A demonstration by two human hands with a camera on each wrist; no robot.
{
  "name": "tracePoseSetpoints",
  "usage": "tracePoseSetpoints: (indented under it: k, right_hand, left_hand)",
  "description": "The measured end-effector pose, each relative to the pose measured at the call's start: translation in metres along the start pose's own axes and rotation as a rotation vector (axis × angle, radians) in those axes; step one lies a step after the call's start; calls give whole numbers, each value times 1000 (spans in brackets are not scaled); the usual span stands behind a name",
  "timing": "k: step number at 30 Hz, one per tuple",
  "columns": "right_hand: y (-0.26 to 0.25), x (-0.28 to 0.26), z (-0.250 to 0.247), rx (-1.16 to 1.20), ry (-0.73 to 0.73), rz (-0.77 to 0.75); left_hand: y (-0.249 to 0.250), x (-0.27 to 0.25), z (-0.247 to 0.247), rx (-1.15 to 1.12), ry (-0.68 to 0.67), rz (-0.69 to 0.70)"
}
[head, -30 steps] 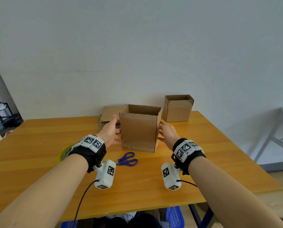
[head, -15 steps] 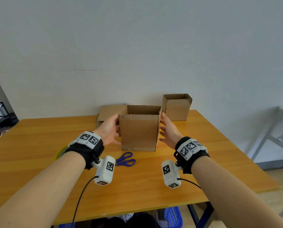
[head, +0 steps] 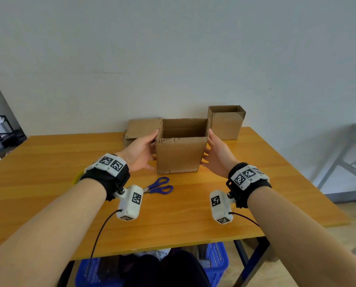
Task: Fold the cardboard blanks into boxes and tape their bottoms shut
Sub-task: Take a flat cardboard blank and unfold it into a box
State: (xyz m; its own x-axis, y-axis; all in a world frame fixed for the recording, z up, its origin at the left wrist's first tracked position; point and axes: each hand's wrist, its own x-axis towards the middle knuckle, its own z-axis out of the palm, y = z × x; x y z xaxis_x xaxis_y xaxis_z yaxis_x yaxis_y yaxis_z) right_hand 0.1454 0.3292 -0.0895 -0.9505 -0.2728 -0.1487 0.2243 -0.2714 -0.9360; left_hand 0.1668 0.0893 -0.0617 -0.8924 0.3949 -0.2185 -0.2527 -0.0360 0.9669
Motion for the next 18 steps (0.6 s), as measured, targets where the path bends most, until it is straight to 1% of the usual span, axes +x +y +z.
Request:
tracePoseSetpoints:
  k: [2, 6, 12, 14, 18]
  right_hand:
    - [1, -3, -1, 3, -23, 3]
    - [2, -7, -2, -19, -62, 2]
    - [4, -3, -2, -75, -18, -19]
    - [5, -1, -2, -81, -18, -31]
    - [3, -1, 2, -92, -36, -55]
  left_hand:
    - [-2, -1, -1, -17, -5, -7]
    - [-3, -1, -4, -43, -13, 25]
    - [-6, -1, -6, -49, 11, 64]
    - [-6, -1, -4, -36, 39, 72]
    - [-6, 1, -4, 7, 141, 80]
